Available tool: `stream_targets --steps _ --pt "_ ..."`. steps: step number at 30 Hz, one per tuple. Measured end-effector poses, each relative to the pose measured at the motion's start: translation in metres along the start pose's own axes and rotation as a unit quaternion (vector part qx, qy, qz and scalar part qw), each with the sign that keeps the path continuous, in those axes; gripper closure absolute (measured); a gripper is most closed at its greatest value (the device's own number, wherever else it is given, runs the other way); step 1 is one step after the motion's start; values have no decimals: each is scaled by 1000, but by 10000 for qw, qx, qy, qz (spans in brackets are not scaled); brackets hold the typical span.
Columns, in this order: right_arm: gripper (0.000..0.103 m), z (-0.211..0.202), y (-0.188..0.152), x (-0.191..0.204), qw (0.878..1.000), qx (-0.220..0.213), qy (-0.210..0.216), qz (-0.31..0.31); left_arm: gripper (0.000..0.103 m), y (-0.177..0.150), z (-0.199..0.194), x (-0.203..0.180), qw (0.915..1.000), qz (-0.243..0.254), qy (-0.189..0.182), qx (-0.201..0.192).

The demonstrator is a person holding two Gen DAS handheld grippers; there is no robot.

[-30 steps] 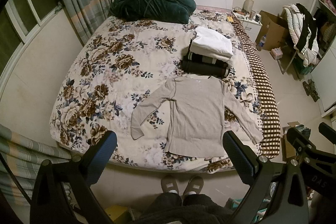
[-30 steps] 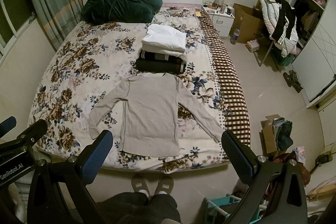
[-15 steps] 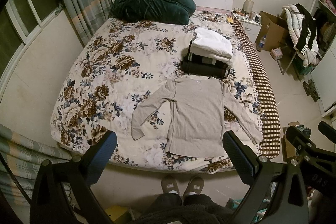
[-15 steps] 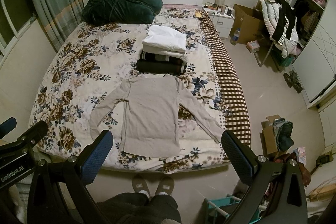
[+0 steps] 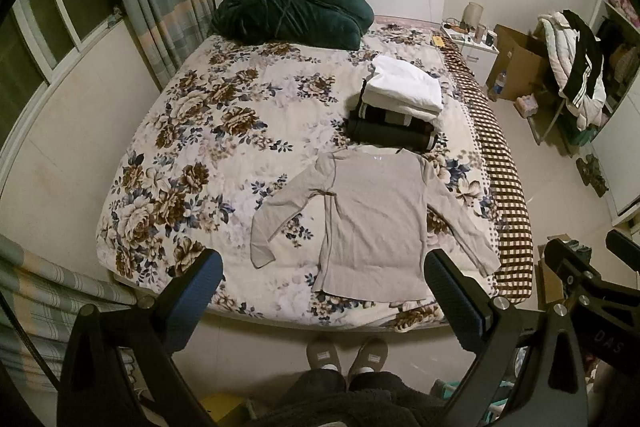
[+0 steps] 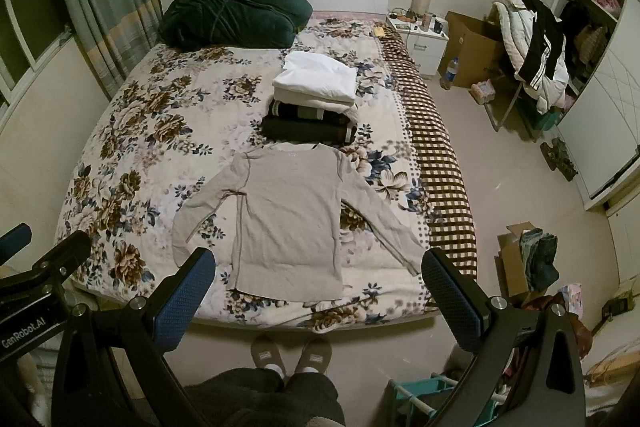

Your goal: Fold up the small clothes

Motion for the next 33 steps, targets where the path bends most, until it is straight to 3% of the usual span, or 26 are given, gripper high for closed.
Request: stream_targets --steps 14,17,21,23,27,33 --pt "0 9 9 7 9998 79 -24 158 0 8 0 -3 9999 96 44 -116" --pt "0 15 24 12 9989 207 -14 421 0 27 26 -6 9995 231 74 -207" --pt "0 86 17 -13 9903 632 -26 1236 0 61 84 1 9995 286 -28 -117" --pt "0 138 0 -34 9816 943 -94 1660 0 57 119 8 9994 319 -76 -87" --pt "0 243 -41 -78 9529 1450 -144 2659 0 53 204 -2 9991 362 73 223" --pt "0 416 -122 -137 8779 2051 11 4327 0 26 330 -28 9930 384 262 1090"
Point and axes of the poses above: each gripper's, at about its wrist camera, not at the fingertips, and z roughly the way its jaws point, x to its left, y to its top, the point moved 3 cm from there along z, roughly the way its jaws point, and after that the axes turned 14 degrees about -y, right-handed, at the moved point
